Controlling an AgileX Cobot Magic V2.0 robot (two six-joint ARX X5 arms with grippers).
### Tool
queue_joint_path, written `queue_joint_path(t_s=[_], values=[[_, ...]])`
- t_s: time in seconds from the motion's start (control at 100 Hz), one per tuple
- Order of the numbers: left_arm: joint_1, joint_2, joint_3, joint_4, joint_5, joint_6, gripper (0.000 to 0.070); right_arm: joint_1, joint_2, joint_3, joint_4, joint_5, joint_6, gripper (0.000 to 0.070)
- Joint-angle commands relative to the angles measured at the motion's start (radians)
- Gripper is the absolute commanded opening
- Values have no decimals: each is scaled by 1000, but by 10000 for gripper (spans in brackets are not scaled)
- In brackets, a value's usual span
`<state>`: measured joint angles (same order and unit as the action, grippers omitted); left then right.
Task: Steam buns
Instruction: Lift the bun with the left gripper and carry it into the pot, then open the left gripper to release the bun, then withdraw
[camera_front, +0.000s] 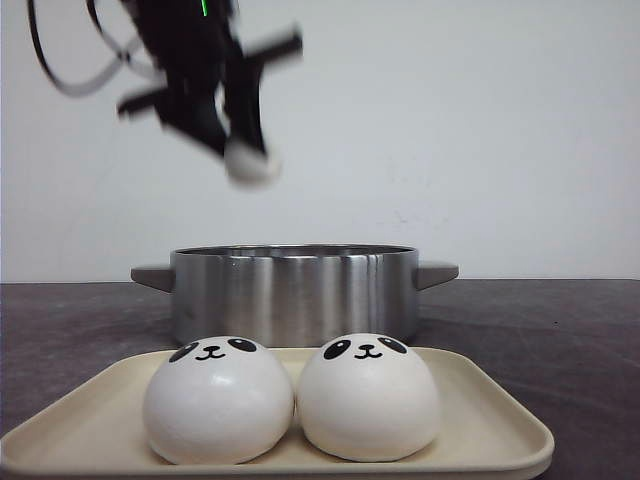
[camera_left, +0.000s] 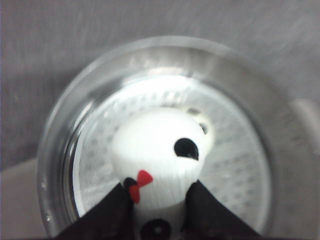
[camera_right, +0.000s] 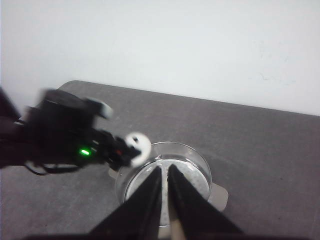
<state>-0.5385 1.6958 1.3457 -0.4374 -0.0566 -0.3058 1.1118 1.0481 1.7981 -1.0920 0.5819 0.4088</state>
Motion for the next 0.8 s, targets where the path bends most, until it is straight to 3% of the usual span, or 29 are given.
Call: queue_joint_path(t_s=[0.0,0.19,0.25,0.36,0.42,0.64,0.79], values=[[0,42,28,12,-4,10,10,12,10,18,6,17,3,12],[15,138,28,49,-4,10,61,12,10,18,2,21,11,12],[17,158,28,59,-3,10,168,12,10,18,-8,21,27,12],[21,177,28,55,-3,10,457,12,10,18,-29,21,51,12],[21,178,28,54,-3,11,524,12,10,18,-35,21,56,12],[29,177,39,46,-3,14,528,12,10,18,-40,19,56,12],[34,155,72,-37,-5,14,525,12,10,18,-61,18,57,12]])
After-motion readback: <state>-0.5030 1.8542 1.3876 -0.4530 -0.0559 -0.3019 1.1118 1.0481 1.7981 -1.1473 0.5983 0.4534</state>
